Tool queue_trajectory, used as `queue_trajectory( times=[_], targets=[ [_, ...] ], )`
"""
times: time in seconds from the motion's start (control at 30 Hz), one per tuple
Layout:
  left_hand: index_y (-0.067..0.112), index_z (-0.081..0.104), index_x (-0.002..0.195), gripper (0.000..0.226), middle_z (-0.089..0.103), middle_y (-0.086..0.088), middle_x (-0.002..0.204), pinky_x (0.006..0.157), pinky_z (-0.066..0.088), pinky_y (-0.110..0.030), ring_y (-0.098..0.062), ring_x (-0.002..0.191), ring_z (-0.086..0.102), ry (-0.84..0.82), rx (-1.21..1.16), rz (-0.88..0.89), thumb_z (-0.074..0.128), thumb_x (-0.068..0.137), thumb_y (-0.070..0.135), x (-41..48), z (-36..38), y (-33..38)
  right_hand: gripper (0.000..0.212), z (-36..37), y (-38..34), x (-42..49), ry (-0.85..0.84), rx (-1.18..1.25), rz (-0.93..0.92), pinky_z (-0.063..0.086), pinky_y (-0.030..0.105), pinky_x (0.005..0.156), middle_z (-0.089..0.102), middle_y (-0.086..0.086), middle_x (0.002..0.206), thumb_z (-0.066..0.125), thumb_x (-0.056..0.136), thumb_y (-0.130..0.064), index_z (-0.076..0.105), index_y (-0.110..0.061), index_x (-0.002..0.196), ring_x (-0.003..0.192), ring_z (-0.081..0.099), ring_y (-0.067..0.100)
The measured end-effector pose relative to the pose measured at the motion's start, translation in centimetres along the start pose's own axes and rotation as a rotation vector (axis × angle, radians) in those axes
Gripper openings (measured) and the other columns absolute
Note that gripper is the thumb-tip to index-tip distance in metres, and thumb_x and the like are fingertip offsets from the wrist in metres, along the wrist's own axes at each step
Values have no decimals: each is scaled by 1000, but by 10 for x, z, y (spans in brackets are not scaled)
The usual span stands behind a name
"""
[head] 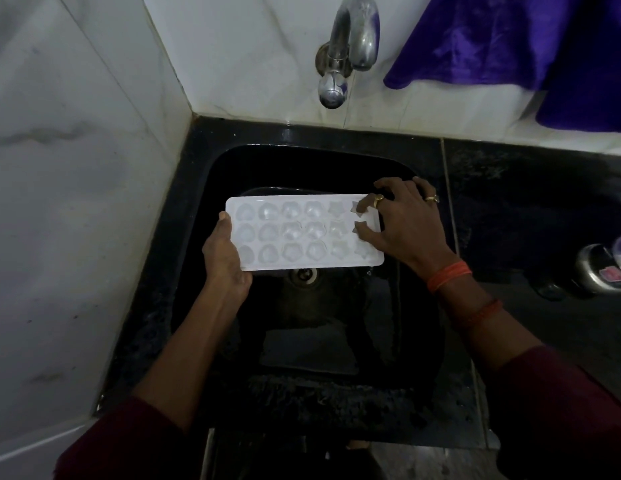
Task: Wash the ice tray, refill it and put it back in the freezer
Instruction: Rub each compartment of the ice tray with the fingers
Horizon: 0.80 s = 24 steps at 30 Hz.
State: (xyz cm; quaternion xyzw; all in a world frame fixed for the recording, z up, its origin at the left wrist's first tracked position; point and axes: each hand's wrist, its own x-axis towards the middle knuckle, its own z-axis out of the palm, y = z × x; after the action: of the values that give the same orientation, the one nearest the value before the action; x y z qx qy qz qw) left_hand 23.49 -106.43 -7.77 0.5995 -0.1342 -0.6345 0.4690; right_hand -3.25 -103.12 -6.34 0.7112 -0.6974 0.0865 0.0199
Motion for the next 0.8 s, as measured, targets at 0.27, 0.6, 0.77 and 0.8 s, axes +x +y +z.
queue_trajectory(
  times=[0.27, 0.6, 0.77, 0.8],
  targets=[
    [12, 70, 123, 42, 79, -9, 107, 60, 62, -39, -28, 91, 78, -2, -13, 0, 52, 105, 46, -2, 2, -2, 39, -1, 5, -2, -4, 34, 6, 16, 44, 116, 58, 1, 130, 59, 74, -61, 77, -35, 96, 117, 56, 24],
    [12, 72, 117, 39, 79, -9, 104, 57, 61, -36, -26, 87, 78, -1, -27, 1, 53, 105, 44, -7, 5, -1, 42, -3, 3, -6, -92, 42, 2, 17, 51, 117, 54, 3, 138, 54, 80, -58, 75, -35, 108, 127, 49, 27],
    [12, 71, 118, 39, 79, -9, 104, 58, 61, -37, -26, 86, 78, 0, -18, 7, 53, 105, 44, -7, 4, -1, 36, -10, 7, -8, -38, 73, -23, 17, 51, 117, 56, 1, 135, 59, 79, -58, 76, -37, 104, 122, 53, 24],
    [12, 71, 119, 40, 79, -9, 105, 58, 61, -37, -26, 86, 78, 1, -19, 5, 53, 105, 44, -7, 4, -1, 32, -11, 7, -8, -18, 90, -18, 17, 49, 117, 56, 1, 134, 63, 79, -56, 76, -37, 102, 120, 54, 23]
  ],
)
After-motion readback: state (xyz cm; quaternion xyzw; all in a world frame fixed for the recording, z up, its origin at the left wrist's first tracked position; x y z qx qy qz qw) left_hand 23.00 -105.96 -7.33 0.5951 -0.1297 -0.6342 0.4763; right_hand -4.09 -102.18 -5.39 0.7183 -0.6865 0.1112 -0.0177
